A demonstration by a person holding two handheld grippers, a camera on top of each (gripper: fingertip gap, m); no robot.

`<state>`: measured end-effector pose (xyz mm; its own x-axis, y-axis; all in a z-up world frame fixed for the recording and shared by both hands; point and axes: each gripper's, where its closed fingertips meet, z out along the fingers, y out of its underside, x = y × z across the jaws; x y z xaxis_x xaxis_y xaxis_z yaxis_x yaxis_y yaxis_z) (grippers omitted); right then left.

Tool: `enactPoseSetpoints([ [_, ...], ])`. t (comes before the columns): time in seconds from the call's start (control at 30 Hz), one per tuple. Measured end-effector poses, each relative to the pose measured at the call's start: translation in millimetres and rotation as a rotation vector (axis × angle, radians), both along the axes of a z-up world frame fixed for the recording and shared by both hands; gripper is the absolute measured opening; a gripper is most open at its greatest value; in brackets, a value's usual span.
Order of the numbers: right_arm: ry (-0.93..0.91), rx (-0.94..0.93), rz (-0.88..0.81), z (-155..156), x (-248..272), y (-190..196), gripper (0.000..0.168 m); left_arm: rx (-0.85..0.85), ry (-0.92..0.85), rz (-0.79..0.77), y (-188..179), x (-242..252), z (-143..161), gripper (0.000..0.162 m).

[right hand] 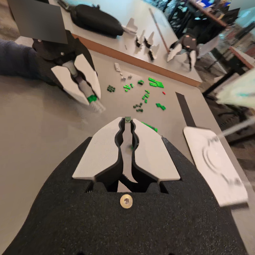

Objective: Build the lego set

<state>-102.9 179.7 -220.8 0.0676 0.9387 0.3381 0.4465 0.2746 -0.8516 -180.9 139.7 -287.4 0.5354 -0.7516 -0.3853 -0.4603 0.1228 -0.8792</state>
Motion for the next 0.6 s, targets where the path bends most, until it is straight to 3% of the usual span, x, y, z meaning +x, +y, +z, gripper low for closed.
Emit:
enactPoseSetpoints([
  [0.13, 0.198, -0.023, -0.170, -9, 80, -9, 0.007, 0.097, -0.089, -0.012, -2, 41, 26, 0.019],
  [0.27, 0.312, 0.026, -0.329, -25, 148, -6, 0.007, 0.183, -0.087, -0.111, -22, 118, 40, 0.019],
  [0.43, 0.381, 0.072, -0.432, -22, 198, 3, 0.007, 0.180, -0.043, -0.218, -36, 209, 34, 0.019],
  [0.6, 0.431, 0.112, -0.523, -25, 236, 16, 0.007, 0.098, -0.054, -0.222, -25, 257, 21, 0.019],
])
